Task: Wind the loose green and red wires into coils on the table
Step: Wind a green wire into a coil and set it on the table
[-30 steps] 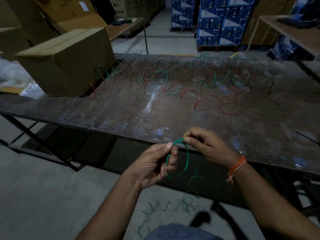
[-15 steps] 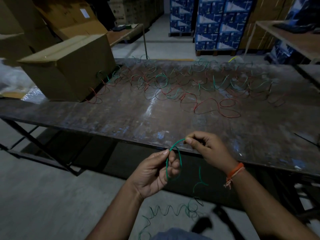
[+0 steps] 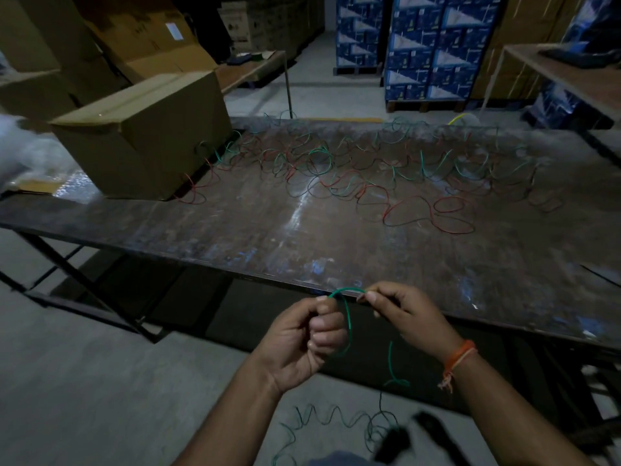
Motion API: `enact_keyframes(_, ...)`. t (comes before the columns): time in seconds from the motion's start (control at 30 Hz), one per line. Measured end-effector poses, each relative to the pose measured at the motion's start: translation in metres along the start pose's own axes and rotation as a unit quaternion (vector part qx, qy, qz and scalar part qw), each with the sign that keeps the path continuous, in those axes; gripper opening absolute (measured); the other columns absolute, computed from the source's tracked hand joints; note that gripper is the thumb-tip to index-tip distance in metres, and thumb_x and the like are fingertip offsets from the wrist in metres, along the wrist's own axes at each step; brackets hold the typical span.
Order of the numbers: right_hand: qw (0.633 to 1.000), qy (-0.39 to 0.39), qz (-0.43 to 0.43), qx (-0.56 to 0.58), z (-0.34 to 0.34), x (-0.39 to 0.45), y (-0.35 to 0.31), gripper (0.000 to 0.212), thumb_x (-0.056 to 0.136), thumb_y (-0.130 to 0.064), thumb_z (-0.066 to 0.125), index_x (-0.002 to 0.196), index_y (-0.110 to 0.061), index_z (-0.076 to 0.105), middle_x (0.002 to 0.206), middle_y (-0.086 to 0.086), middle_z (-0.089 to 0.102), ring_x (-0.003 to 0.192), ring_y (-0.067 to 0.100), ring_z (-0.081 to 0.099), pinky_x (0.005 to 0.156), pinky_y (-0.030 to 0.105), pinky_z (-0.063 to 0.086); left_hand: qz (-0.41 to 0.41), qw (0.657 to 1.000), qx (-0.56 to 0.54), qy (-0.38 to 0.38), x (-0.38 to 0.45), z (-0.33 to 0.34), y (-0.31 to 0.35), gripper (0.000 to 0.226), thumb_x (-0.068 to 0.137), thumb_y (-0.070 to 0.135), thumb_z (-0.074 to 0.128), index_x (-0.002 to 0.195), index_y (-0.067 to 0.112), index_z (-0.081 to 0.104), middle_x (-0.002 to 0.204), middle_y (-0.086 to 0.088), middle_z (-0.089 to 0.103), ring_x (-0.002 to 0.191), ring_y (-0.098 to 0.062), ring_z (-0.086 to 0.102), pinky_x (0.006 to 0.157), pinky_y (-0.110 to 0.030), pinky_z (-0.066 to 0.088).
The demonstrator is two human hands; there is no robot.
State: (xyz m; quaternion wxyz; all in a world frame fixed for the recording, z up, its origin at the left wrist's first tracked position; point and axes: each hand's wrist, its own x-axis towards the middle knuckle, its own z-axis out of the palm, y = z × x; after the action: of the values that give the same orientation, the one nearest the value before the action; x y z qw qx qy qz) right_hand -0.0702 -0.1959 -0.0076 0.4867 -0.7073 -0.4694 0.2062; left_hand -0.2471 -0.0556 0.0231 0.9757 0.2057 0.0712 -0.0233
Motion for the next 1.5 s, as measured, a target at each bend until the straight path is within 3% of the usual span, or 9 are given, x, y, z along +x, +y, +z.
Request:
enact_keyframes(0.13, 0.999, -0.022, 0.036, 0.018, 0.009, -0.007, 0.01, 0.019, 0.104, -0.023, 0.054, 0.098, -0.02, 0.072, 0.069, -0.01, 0.061, 0.067, 0.001, 0.057, 0.065, 0.019, 0.045, 0.028, 0.999, -0.031, -0.011, -0.001, -0.003, 0.003, 0.022, 0.095, 0.017, 0.045, 0.073, 0.022, 0.045, 0.056, 0.011, 0.03, 0.05, -0.003, 0.027, 0.045, -0.017, 0.014)
enact_keyframes(0.33, 0.992, -0.053, 0.116, 0.019, 0.023, -0.035, 0.022, 0.01, 0.101, -0.009, 0.055, 0.099, -0.018, 0.061, 0.07, -0.002, 0.062, 0.059, 0.01, 0.057, 0.058, 0.029, 0.05, 0.165, 0.977, -0.134, -0.03, -0.006, -0.023, 0.03, 0.019, 0.093, 0.014, 0.04, 0.079, 0.019, 0.052, 0.061, 0.011, 0.038, 0.056, -0.002, 0.032, 0.051, -0.021, 0.029)
enact_keyframes(0.5, 0.977, -0.086, -0.005, -0.195, 0.017, -0.049, -0.006, 0.008, 0.09, -0.037, 0.06, 0.092, -0.03, 0.062, 0.076, -0.015, 0.056, 0.072, 0.002, 0.055, 0.067, 0.027, 0.047, 0.228, 0.964, -0.137, -0.021, -0.005, -0.033, 0.046, 0.01, 0.089, 0.007, 0.055, 0.081, 0.014, 0.057, 0.067, 0.005, 0.051, 0.061, -0.006, 0.045, 0.053, -0.019, 0.04)
enact_keyframes(0.63, 0.962, -0.123, -0.108, -0.22, 0.004, -0.049, -0.059, 0.018, 0.096, -0.034, 0.054, 0.108, -0.03, 0.067, 0.091, -0.013, 0.051, 0.082, 0.002, 0.054, 0.074, 0.026, 0.048, 0.265, 0.959, -0.021, 0.099, 0.005, -0.034, 0.039, 0.028, 0.064, 0.012, 0.087, 0.075, 0.014, 0.061, 0.067, 0.003, 0.048, 0.059, -0.011, 0.053, 0.051, -0.018, 0.048)
enact_keyframes(0.77, 0.944, -0.122, -0.19, -0.239, 0.001, -0.044, -0.097, 0.019, 0.099, -0.029, 0.054, 0.112, -0.025, 0.068, 0.094, -0.005, 0.051, 0.082, 0.009, 0.053, 0.069, 0.02, 0.042, 0.253, 0.941, 0.115, 0.195, 0.017, -0.022, 0.016, 0.016, 0.097, 0.02, 0.05, 0.087, 0.01, 0.054, 0.065, -0.004, 0.056, 0.063, -0.022, 0.067, 0.052, -0.022, 0.053)
enact_keyframes(1.03, 0.959, -0.097, -0.189, -0.189, -0.022, -0.027, -0.129, 0.021, 0.086, -0.007, 0.066, 0.102, -0.021, 0.062, 0.089, -0.012, 0.052, 0.082, 0.004, 0.051, 0.072, 0.021, 0.045, 0.213, 0.88, 0.407, 0.118, 0.012, -0.006, -0.005, 0.035, 0.097, 0.025, 0.042, 0.069, 0.017, 0.061, 0.054, -0.007, 0.048, 0.044, -0.018, 0.039, 0.043, -0.024, 0.032)
enact_keyframes(1.17, 0.971, -0.044, -0.18, -0.149, -0.04, -0.004, -0.116, 0.018, 0.081, -0.004, 0.073, 0.092, -0.018, 0.069, 0.085, -0.01, 0.062, 0.08, 0.004, 0.06, 0.07, 0.014, 0.044, 0.152, 0.914, 0.364, 0.097, 0.007, -0.003, -0.005, 0.029, 0.093, 0.025, 0.046, 0.073, 0.006, 0.056, 0.046, -0.004, 0.035, 0.036, -0.01, 0.023, 0.042, -0.024, 0.011)
enact_keyframes(1.3, 0.999, -0.009, -0.035, 0.024, -0.034, 0.011, -0.08, 0.017, 0.086, -0.016, 0.075, 0.102, -0.023, 0.073, 0.089, -0.008, 0.069, 0.077, 0.006, 0.062, 0.074, 0.025, 0.053, 0.081, 0.978, 0.19, 0.0, 0.004, 0.002, -0.003, 0.021, 0.09, 0.023, 0.052, 0.076, 0.007, 0.054, 0.045, 0.008, 0.027, 0.038, -0.005, 0.017, 0.04, -0.016, 0.014)
enact_keyframes(1.5, 0.994, -0.09, -0.007, 0.06, -0.007, 0.006, -0.055, 0.031, 0.099, -0.025, 0.057, 0.126, -0.016, 0.068, 0.118, 0.0, 0.071, 0.115, 0.017, 0.065, 0.104, 0.034, 0.049, 0.047, 0.996, 0.033, -0.061, 0.008, 0.002, -0.006, 0.023, 0.099, 0.023, 0.044, 0.082, 0.012, 0.055, 0.051, 0.009, 0.029, 0.043, -0.005, 0.026, 0.043, -0.021, 0.014)
